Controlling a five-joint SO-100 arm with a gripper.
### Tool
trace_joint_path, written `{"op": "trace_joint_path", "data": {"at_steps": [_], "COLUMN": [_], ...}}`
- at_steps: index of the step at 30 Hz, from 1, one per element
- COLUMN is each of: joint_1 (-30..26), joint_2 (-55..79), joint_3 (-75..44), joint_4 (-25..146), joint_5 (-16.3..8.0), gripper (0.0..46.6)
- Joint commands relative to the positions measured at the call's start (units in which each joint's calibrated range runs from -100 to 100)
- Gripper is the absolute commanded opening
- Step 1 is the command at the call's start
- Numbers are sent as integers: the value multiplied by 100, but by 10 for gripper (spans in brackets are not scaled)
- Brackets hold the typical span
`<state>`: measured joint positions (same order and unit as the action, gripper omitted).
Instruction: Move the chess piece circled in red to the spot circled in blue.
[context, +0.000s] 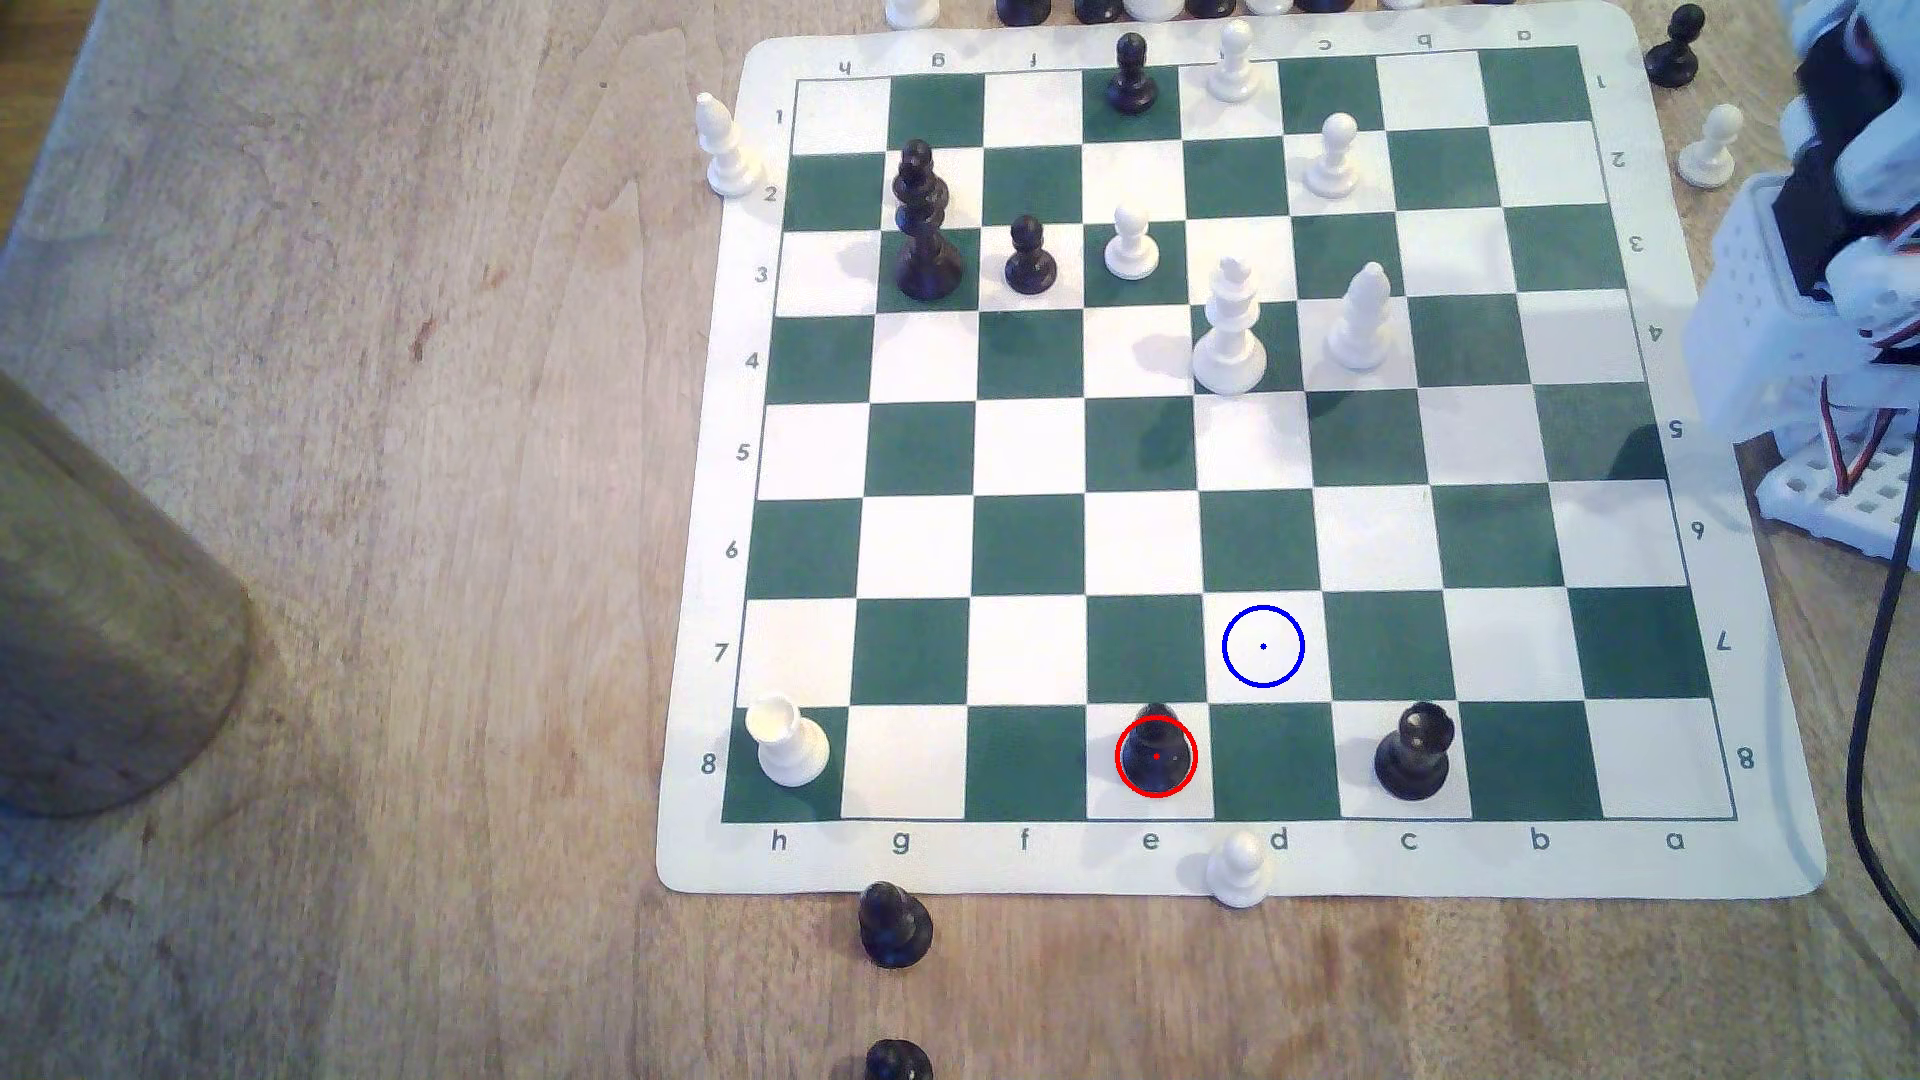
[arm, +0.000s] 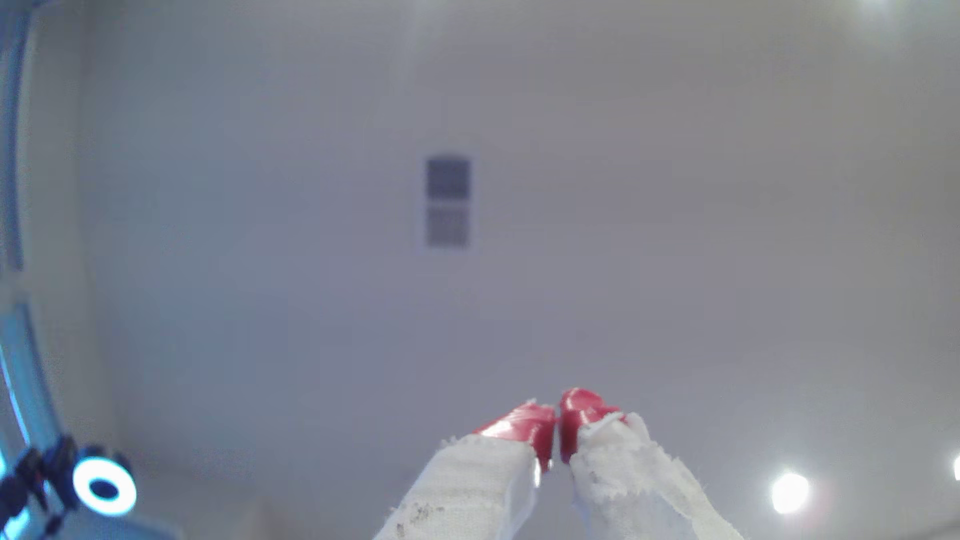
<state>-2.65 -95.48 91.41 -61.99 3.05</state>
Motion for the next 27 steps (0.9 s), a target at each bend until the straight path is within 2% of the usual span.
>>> {"op": "trace_joint_path", "data": {"at_steps": [1, 4, 6, 7, 8, 9, 12, 13, 15, 17, 18, 19, 20, 21, 25, 27], "joint_1": [-83, 43, 89, 121, 183, 215, 316, 332, 379, 379, 363, 355, 355, 293, -239, -583], "joint_2": [-20, -20, -20, -20, -20, -20, -20, -20, -20, -20, -20, -20, -20, -20, -20, 82], "joint_3": [-946, -1490, -1680, -1843, -2160, -2242, -2442, -2559, -2668, -3076, -3203, -3339, -3421, -3439, -3412, -3366], "joint_4": [2530, 4258, 4373, 4791, 5921, 6207, 6805, 7485, 8009, 9442, 9934, 10491, 10851, 11048, 11875, 12399], "joint_5": [-15, -20, -24, -249, -957, -1114, -1114, -1114, -1070, -1050, -850, -484, -234, -190, -215, -342], "gripper": [2, 2, 2, 2, 12, 40, 39, 2, 2, 2, 2, 2, 2, 2, 5, 30]}}
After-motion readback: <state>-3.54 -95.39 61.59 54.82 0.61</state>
